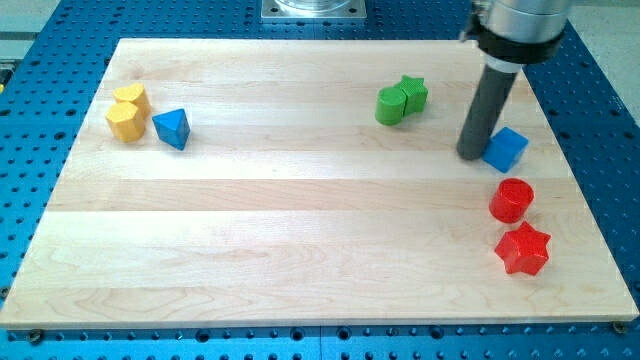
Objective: Place the cube above the red circle
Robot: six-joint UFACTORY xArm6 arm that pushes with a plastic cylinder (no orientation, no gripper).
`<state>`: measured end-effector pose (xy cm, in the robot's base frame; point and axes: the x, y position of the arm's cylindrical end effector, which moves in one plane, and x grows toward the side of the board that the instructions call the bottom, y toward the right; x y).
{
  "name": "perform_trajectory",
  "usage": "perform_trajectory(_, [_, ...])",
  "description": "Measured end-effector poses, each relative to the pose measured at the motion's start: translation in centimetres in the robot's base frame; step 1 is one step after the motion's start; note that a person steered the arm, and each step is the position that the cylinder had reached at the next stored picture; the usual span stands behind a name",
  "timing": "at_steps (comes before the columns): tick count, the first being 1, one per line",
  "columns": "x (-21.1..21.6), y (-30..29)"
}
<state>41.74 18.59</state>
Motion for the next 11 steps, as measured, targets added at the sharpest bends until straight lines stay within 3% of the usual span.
perform_trajectory(1, [-1.5,-0.9])
perform_trajectory(2, [-2.7,5.1])
perform_trajectory(5, [1.5,11.8])
perform_trajectory(9, [1.5,7.1])
perform_trajectory(10, [-0.7,6.5])
perform_trajectory(11, [-2.9,-7.5])
